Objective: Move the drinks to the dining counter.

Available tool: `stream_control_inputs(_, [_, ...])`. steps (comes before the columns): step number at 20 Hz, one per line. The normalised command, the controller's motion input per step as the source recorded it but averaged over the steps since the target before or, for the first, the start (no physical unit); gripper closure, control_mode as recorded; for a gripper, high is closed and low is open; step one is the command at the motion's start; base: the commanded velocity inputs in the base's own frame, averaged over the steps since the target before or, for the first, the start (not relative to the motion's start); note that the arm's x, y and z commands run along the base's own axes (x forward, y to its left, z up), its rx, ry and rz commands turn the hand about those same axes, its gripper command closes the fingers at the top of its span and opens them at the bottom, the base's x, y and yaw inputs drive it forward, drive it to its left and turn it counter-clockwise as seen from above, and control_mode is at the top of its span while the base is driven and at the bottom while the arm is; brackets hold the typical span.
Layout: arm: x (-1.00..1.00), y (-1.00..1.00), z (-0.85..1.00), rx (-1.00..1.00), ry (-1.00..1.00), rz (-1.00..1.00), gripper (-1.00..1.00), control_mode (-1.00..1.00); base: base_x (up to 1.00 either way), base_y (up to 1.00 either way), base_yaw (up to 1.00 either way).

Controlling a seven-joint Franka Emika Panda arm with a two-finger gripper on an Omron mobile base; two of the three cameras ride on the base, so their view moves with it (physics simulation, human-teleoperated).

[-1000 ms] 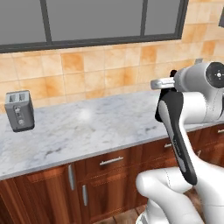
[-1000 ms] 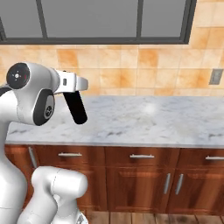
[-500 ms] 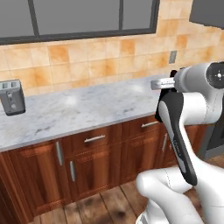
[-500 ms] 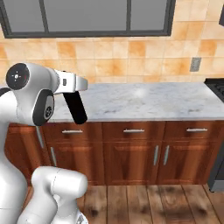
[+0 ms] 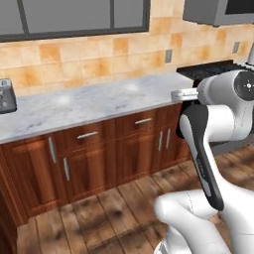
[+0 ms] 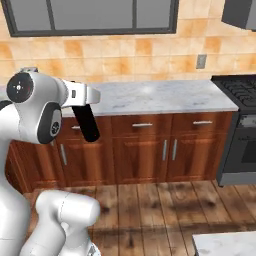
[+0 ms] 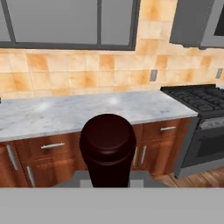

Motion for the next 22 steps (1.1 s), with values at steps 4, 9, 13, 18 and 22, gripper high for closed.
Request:
stream_control_inputs(4, [0.00, 0.00, 0.00, 0.00, 0.00, 0.00, 1.00, 1.00, -0.58, 0.00, -0.35])
stream_control_inputs(9, [0.00, 0.00, 0.00, 0.00, 0.00, 0.00, 1.00, 1.00, -0.45, 0.00, -0.45])
stream_control_inputs(13, [0.00, 0.00, 0.00, 0.00, 0.00, 0.00, 1.00, 1.00, -0.43, 0.00, -0.45])
stream_control_inputs(18, [0.00, 0.00, 0.00, 0.00, 0.00, 0.00, 1.00, 1.00, -0.42, 0.00, -0.44])
stream_control_inputs(22, [0.00, 0.00, 0.00, 0.00, 0.00, 0.00, 1.00, 1.00, -0.34, 0.00, -0.44])
